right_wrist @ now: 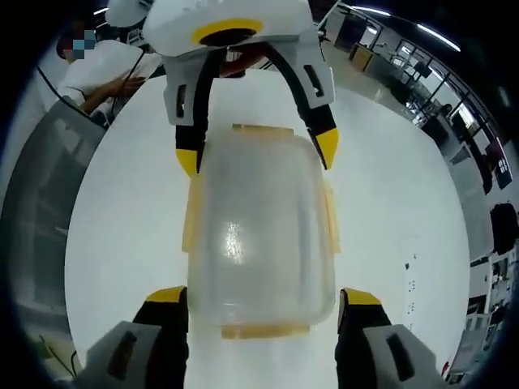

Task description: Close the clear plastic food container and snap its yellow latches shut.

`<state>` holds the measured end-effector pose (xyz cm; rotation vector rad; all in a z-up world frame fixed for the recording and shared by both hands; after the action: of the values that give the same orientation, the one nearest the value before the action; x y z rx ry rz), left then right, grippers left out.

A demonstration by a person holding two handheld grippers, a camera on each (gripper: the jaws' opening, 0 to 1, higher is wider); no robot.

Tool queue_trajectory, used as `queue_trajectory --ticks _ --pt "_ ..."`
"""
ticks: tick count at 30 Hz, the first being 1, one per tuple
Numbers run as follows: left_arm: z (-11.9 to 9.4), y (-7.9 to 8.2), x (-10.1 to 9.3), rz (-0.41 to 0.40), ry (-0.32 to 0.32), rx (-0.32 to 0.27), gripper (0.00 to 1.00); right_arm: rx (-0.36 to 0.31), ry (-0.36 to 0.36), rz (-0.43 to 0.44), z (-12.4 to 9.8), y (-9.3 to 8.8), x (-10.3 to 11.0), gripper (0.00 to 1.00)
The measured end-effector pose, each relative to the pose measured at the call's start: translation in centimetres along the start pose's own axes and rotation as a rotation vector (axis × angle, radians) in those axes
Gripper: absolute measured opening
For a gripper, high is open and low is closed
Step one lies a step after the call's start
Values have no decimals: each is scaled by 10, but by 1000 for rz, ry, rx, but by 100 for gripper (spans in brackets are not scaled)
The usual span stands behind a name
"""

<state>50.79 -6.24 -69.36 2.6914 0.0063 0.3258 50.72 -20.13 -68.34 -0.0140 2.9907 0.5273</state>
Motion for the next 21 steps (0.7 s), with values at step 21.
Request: queue_trajectory --ticks 21 --pt "-26 9 -3 -25 74 -37 83 -38 -82 59 -21 -4 16 75"
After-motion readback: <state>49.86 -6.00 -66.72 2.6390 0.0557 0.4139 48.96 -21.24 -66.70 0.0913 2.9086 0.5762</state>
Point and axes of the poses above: the point that each gripper's makers call its tool centre point, and the gripper's own axes: z roughly forward along the fingers, x roughly to its left, y roughly out of its top, the point moved 7 cm from there along -z, roughly backward along the fingers, and after that the axes turned 1 degree about y, right-handed, at the moved point
